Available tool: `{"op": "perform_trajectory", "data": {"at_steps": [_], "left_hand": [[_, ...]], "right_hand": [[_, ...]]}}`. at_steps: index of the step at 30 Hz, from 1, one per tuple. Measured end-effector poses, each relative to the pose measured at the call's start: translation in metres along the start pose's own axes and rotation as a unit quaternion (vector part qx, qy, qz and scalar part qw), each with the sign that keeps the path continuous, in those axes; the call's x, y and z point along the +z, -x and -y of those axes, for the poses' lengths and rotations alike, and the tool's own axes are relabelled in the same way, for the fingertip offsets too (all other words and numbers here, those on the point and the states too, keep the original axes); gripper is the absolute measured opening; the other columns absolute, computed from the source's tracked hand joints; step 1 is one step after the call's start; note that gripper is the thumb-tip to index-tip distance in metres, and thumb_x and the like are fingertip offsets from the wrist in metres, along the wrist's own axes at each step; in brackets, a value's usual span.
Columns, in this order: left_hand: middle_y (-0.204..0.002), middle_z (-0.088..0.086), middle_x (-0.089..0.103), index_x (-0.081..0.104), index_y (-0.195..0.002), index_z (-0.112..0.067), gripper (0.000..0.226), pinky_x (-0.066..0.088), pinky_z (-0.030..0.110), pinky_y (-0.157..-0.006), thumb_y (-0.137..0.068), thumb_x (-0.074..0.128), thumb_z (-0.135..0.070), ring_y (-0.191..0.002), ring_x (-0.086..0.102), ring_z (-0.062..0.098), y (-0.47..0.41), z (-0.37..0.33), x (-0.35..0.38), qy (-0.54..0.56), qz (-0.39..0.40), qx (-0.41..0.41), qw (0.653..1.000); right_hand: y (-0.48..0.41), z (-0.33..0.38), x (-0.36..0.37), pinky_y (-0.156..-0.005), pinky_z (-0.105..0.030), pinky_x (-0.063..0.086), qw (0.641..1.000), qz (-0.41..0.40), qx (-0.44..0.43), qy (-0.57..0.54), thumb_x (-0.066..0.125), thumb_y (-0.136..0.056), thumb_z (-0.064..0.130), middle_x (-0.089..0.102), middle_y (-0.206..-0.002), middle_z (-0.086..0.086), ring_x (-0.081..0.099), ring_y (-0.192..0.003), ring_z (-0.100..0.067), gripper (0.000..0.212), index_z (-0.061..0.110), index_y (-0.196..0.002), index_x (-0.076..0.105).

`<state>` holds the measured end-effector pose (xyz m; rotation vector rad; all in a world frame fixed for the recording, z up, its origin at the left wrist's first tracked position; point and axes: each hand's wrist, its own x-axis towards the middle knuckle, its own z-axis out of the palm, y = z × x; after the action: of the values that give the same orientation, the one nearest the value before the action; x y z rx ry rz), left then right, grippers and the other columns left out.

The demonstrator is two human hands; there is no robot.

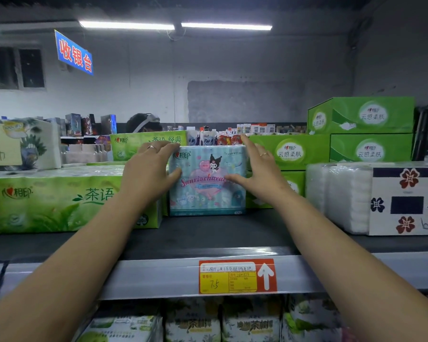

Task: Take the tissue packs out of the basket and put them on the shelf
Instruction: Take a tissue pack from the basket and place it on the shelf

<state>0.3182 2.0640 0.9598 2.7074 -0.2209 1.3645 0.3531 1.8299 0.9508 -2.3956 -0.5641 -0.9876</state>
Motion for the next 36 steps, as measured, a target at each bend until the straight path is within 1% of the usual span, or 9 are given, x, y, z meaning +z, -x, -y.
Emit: {"op": "perform_trajectory", "data": {"at_steps": [2,5,7,11,17,24,30,34,36], "left_hand": [[-0.14,0.003,0.049,0.048,-0.137,-0.022,0.053,0.046,0.041,-0.09,-0.088,0.06,-0.036,-0.128,0.043,0.026,0.002,-0.001,-0.002,0.006,-0.011,0.008,1.0],[-0.136,0.007,0.052,0.052,-0.133,-0.015,0.047,0.045,0.042,-0.091,-0.09,0.058,-0.032,-0.126,0.045,0.028,0.004,-0.006,-0.005,0.007,-0.023,0.021,0.999],[-0.134,0.009,0.054,0.054,-0.131,-0.013,0.044,0.043,0.043,-0.095,-0.091,0.057,-0.031,-0.124,0.047,0.029,0.004,-0.012,-0.007,-0.003,-0.022,0.039,0.999],[-0.135,0.01,0.054,0.053,-0.133,-0.013,0.045,0.041,0.042,-0.097,-0.092,0.055,-0.032,-0.123,0.048,0.03,0.004,-0.02,-0.019,-0.008,-0.021,0.04,0.999],[-0.14,0.007,0.05,0.042,-0.142,-0.018,0.052,0.044,0.038,-0.089,-0.093,0.053,-0.033,-0.123,0.049,0.028,0.024,-0.017,-0.041,0.024,-0.002,0.01,1.0],[-0.149,0.006,0.041,0.025,-0.151,-0.025,0.065,0.036,0.035,-0.104,-0.093,0.054,-0.037,-0.134,0.041,0.025,0.068,-0.013,-0.063,0.102,0.047,-0.036,0.993],[-0.139,-0.013,0.047,0.028,-0.146,-0.037,0.07,0.034,0.033,-0.109,-0.085,0.063,-0.041,-0.131,0.043,0.007,0.111,-0.01,-0.087,0.301,0.057,-0.087,0.948],[-0.138,-0.025,0.042,0.025,-0.143,-0.049,0.068,0.031,0.028,-0.107,-0.088,0.064,-0.039,-0.132,0.037,-0.003,0.134,-0.01,-0.1,0.341,0.059,-0.103,0.932],[-0.136,-0.03,0.043,0.026,-0.136,-0.058,0.067,0.032,0.029,-0.107,-0.083,0.065,-0.047,-0.132,0.038,-0.003,0.144,-0.012,-0.105,0.368,0.054,-0.126,0.92]], "right_hand": [[-0.002,-0.002,-0.001,-0.109,-0.043,0.032,0.999,-0.049,-0.003,0.004,0.065,-0.08,0.051,0.038,-0.146,-0.003,0.032,-0.134,-0.025,0.079,0.03,-0.146,0.025],[-0.004,-0.003,-0.001,-0.099,-0.039,0.04,0.995,-0.102,-0.005,0.023,0.06,-0.086,0.042,0.05,-0.127,-0.001,0.044,-0.12,-0.021,0.045,0.021,-0.124,0.047],[-0.004,-0.001,-0.001,-0.092,-0.038,0.042,0.992,-0.112,-0.023,0.046,0.058,-0.087,0.037,0.053,-0.115,-0.001,0.046,-0.109,-0.019,0.03,0.018,-0.11,0.051],[-0.003,0.001,-0.001,-0.087,-0.036,0.043,0.99,-0.122,-0.039,0.058,0.055,-0.088,0.033,0.053,-0.107,-0.001,0.047,-0.102,-0.019,0.022,0.016,-0.101,0.052],[0.0,0.007,-0.008,-0.088,-0.037,0.044,0.99,-0.125,-0.043,0.042,0.053,-0.089,0.029,0.056,-0.109,-0.003,0.05,-0.103,-0.02,0.028,0.014,-0.113,0.053],[0.01,0.021,-0.017,-0.096,-0.038,0.039,0.995,-0.096,-0.035,0.014,0.052,-0.091,0.025,0.056,-0.124,-0.009,0.048,-0.117,-0.025,0.041,0.014,-0.131,0.048],[0.021,0.046,-0.032,-0.107,-0.031,0.029,0.992,-0.111,-0.034,-0.047,0.053,-0.093,0.022,0.044,-0.142,-0.005,0.035,-0.133,-0.022,0.05,0.018,-0.14,0.04],[0.045,0.061,-0.036,-0.109,-0.026,0.02,0.989,-0.1,-0.037,-0.1,0.054,-0.092,0.023,0.033,-0.151,-0.001,0.027,-0.139,-0.019,0.055,0.024,-0.144,0.034],[0.067,0.067,-0.034,-0.105,-0.023,0.02,0.984,-0.091,-0.027,-0.148,0.054,-0.093,0.026,0.032,-0.152,0.003,0.027,-0.138,-0.013,0.056,0.029,-0.145,0.032]]}}
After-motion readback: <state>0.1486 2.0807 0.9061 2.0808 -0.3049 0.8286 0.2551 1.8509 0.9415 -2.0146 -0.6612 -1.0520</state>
